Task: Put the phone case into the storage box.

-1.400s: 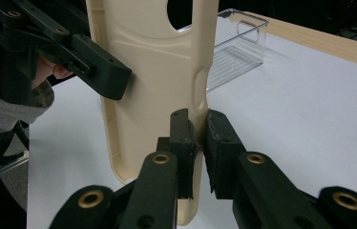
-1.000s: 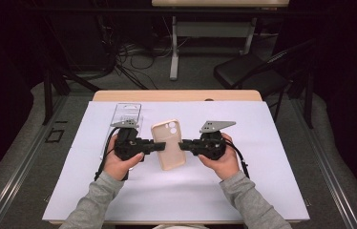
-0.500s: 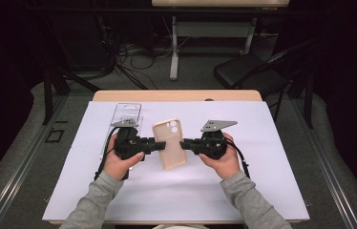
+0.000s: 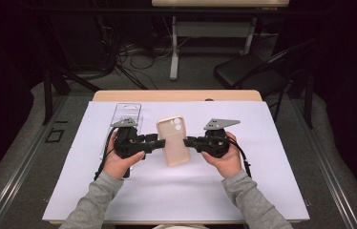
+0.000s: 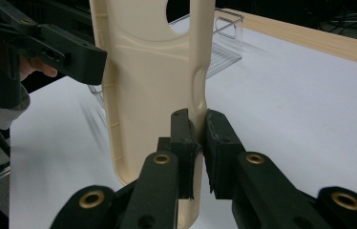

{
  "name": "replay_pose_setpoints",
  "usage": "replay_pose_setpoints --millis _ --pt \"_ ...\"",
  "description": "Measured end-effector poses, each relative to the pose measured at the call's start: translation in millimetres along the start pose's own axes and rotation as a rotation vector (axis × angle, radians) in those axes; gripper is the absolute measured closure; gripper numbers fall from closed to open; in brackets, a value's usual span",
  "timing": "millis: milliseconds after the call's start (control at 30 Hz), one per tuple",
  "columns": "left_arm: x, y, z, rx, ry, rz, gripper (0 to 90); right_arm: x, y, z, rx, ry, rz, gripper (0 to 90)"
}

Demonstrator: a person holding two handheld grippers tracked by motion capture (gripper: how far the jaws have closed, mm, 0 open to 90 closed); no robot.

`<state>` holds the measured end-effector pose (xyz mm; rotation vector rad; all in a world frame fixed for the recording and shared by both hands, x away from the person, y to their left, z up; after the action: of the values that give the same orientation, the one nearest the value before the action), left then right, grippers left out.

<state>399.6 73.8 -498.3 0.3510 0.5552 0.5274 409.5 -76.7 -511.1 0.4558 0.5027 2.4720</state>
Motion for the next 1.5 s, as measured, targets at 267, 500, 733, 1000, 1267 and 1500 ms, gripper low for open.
replay_pose_setpoints --millis 267,500,733,1000,1267,1500 --pt "2.8 -1.3 0.6 -0.015 -0.003 0.021 47.3 -8.6 1.9 -1.0 0.005 -0.007 -0.049 83.2" --pt "6.0 -2.1 -0.4 -0.01 -0.006 0.05 49.0 -14.4 3.8 -1.4 0.004 -0.015 -0.08 83.1" --pt "10.4 -0.8 0.9 -0.011 -0.045 0.085 46.4 -17.4 4.2 -2.1 0.005 -0.019 -0.098 83.1" --pt "11.4 2.5 4.6 -0.01 -0.079 0.119 41.1 -17.9 4.2 -2.0 0.001 -0.022 -0.115 83.1" --pt "21.0 3.1 5.8 -0.022 -0.097 0.145 39.2 -18.6 2.9 -2.9 -0.003 -0.025 -0.131 83.1" --pt "26.7 6.5 7.2 -0.015 -0.13 0.179 39.3 -18.3 2.2 -3.0 -0.011 -0.035 -0.139 83.1"
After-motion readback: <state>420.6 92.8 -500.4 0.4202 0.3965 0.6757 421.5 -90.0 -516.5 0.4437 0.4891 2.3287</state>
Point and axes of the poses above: each handheld gripper's, and its own axes: y roughly backward along the jaws, z roughly out of its top, x roughly to its left, the point moved 9 cm from there along -y, roughly forward along the jaws, and after that the axes turned 1 degree about -z, right-handed, at the moved point
